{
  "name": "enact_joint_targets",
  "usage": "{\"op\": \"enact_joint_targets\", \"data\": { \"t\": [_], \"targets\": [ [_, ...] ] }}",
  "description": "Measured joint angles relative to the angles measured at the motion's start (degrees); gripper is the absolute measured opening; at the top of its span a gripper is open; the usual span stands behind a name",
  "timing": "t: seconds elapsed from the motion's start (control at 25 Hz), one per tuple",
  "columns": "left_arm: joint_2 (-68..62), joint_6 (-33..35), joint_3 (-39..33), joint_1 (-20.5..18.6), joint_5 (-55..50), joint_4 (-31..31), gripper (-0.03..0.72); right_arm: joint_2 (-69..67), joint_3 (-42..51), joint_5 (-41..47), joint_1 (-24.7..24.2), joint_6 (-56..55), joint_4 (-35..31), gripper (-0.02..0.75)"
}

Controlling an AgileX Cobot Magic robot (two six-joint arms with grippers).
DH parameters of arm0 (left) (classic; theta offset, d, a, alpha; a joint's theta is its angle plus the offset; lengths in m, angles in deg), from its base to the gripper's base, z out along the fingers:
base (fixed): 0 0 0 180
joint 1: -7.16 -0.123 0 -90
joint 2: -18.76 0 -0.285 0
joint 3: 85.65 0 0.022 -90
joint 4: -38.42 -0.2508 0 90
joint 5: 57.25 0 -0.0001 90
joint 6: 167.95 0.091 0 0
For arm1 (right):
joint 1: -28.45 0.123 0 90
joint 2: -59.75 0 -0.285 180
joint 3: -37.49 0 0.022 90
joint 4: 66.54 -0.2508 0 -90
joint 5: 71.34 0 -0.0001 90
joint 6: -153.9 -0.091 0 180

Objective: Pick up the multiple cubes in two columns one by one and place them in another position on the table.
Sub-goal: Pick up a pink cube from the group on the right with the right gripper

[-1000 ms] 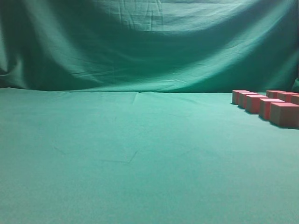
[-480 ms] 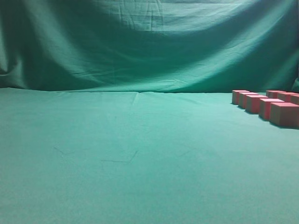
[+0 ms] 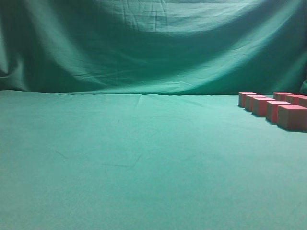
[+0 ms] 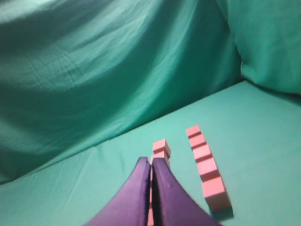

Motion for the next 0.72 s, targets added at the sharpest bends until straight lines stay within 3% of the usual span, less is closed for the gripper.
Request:
{"op": "enact_joint_targets", "data": {
  "t": [0.56,0.72],
  "targets": [
    [0.0,0.0,0.0,0.0,0.0,0.0,0.0,-12.6,-16.98,8.88,0.0,8.36,-0.47,0.0],
    [0.0,0.0,0.0,0.0,0.0,0.0,0.0,-20.16,-23.59,18.47,0.0,15.79,0.71,0.0]
  ]
}}
